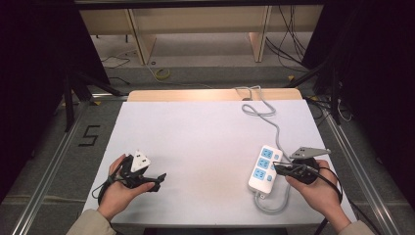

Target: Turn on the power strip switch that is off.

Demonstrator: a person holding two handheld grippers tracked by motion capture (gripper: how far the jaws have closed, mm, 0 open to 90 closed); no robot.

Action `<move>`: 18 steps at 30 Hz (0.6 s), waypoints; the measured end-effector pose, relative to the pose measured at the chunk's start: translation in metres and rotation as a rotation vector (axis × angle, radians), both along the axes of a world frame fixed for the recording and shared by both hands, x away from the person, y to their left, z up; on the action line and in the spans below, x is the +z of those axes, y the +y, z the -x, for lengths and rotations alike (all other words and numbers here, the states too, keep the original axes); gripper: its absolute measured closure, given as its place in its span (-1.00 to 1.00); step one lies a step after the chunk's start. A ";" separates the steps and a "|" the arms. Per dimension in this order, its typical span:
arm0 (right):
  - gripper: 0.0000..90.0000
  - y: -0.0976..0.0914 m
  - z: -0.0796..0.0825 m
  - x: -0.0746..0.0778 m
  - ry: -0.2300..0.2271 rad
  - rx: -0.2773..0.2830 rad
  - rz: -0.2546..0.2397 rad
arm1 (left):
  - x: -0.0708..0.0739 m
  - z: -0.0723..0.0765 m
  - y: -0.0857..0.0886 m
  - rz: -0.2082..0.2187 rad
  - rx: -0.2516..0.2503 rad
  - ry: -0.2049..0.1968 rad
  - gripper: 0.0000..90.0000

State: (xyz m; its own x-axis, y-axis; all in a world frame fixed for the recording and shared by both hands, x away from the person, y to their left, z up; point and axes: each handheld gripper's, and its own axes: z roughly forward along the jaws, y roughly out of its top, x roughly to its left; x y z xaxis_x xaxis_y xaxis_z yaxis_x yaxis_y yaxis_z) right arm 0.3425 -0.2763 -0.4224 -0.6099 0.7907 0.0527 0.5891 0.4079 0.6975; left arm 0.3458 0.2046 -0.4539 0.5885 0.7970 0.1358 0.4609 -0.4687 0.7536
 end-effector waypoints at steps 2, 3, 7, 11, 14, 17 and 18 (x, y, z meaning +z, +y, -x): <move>1.00 0.001 -0.001 0.001 0.008 0.003 0.002 | 0.000 0.000 0.000 0.000 -0.002 0.000 -0.78; 1.00 0.002 -0.002 0.001 0.010 0.005 0.003 | 0.000 0.000 0.000 -0.001 -0.002 0.000 -0.78; 1.00 0.004 -0.003 0.000 0.022 0.012 0.010 | 0.000 0.000 0.000 -0.003 -0.001 0.002 -0.78; 1.00 0.007 -0.004 0.001 0.029 0.021 0.016 | 0.000 0.000 0.000 -0.005 -0.002 0.003 -0.78; 1.00 0.008 -0.005 0.001 0.034 0.022 0.022 | 0.000 0.000 0.000 -0.004 -0.001 0.002 -0.78; 1.00 0.009 -0.005 0.001 0.037 0.023 0.031 | 0.000 0.000 0.000 -0.003 -0.002 0.005 -0.78; 1.00 0.009 -0.005 0.001 0.040 0.023 0.031 | 0.000 0.000 0.000 -0.003 -0.002 0.005 -0.78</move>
State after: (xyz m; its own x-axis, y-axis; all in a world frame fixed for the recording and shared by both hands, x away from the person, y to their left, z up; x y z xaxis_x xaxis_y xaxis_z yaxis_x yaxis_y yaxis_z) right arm 0.3480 -0.2669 -0.4211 -0.6257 0.7782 0.0533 0.6067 0.4426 0.6603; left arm 0.3459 0.2045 -0.4538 0.5906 0.7956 0.1350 0.4638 -0.4715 0.7501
